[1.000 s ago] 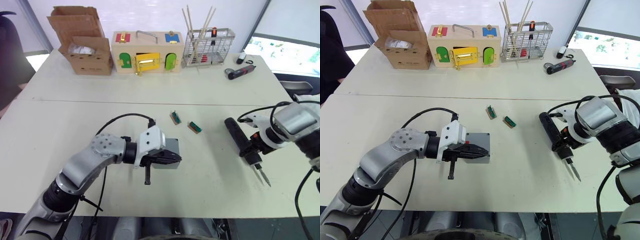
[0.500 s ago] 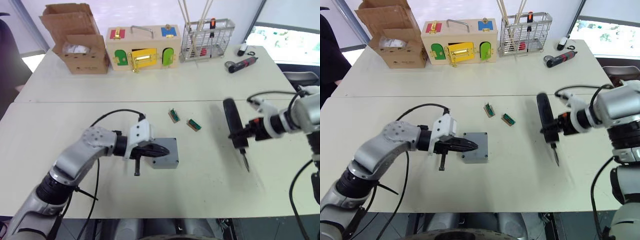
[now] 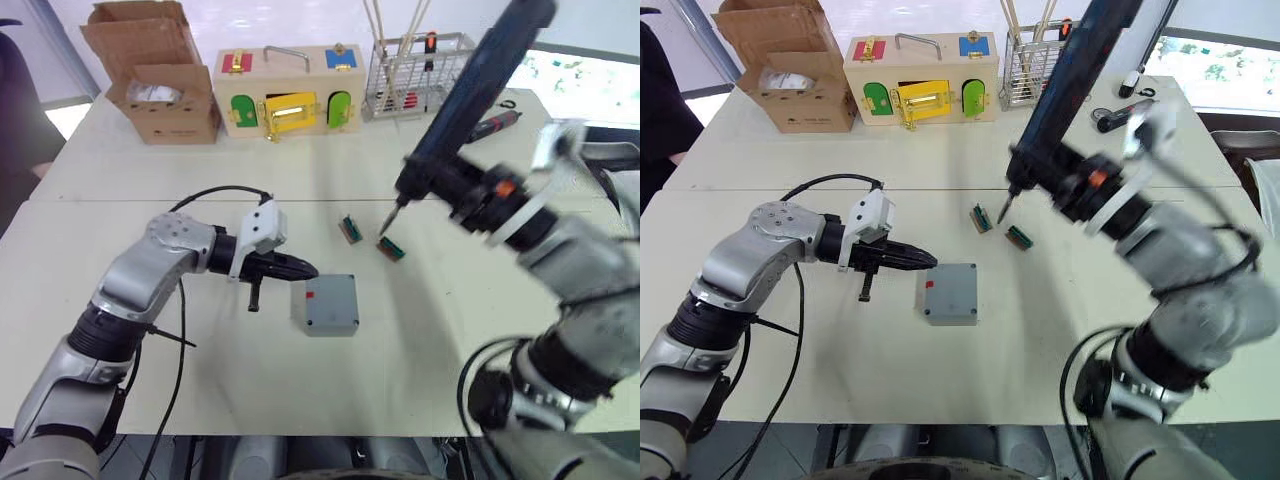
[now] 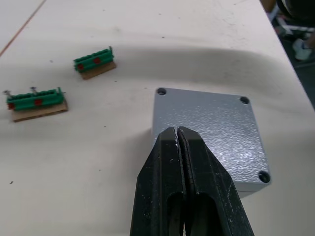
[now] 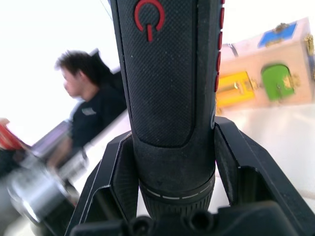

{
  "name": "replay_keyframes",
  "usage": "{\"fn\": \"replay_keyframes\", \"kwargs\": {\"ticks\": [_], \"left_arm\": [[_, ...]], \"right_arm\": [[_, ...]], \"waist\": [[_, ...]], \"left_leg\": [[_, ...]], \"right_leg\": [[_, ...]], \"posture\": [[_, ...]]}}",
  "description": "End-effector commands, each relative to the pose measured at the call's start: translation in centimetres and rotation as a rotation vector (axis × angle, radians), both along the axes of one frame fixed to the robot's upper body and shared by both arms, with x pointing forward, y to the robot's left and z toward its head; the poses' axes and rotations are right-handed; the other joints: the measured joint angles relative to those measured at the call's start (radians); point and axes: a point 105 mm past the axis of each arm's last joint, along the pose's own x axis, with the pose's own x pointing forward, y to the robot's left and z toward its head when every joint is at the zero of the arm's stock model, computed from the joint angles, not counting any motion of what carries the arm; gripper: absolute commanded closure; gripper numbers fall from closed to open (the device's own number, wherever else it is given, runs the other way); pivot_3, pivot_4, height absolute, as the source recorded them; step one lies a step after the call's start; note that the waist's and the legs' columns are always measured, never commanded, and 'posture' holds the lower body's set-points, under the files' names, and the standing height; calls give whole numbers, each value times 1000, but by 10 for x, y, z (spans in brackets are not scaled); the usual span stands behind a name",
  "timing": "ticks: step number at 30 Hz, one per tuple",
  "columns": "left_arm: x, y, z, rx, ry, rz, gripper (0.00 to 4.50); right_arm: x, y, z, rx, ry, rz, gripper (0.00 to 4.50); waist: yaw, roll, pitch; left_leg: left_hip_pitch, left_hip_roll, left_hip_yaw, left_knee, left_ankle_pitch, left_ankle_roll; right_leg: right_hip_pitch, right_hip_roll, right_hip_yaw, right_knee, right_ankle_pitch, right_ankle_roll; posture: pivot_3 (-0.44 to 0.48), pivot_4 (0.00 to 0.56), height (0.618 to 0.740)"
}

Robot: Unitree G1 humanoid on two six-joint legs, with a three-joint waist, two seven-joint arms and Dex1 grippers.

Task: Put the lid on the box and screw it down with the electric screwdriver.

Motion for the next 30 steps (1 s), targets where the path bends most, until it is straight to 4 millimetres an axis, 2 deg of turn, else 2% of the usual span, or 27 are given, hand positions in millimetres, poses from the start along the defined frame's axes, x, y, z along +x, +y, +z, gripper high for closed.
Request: {"fn": "replay_keyframes", "kwargs": {"ticks": [1,5,12,19,30], "left_arm": [[-9,-8,6,-2,-16,-45,4500],[-5,-14,0,-23,-10,0,4500],[-17,-14,-18,55,0,-28,4500],[-16,-11,-36,102,-6,-9,4500],[-16,-10,-36,95,-1,-2,4500]], "right_arm": [[-24,27,7,-91,-221,66,2700],[-23,31,-1,-74,-256,28,2700],[-21,33,-8,-101,-281,18,2700],[-20,33,-17,-112,-263,24,2700],[-17,30,-22,-137,-259,11,2700]], "waist": [[-4,0,0],[-2,0,0],[1,0,0],[6,0,0],[5,0,0]], "left_leg": [[0,1,0,0,0,-1],[2,1,-1,1,1,-2],[3,1,-2,0,4,-7],[3,1,-2,0,4,-7],[13,1,-2,-1,0,1]], "right_leg": [[0,1,0,1,0,0],[0,1,0,1,0,0],[0,2,0,2,0,0],[1,2,0,2,0,0],[12,2,0,0,0,0]], "posture": [[0,150,740],[0,150,740],[0,150,740],[0,150,740],[0,150,740]]}}
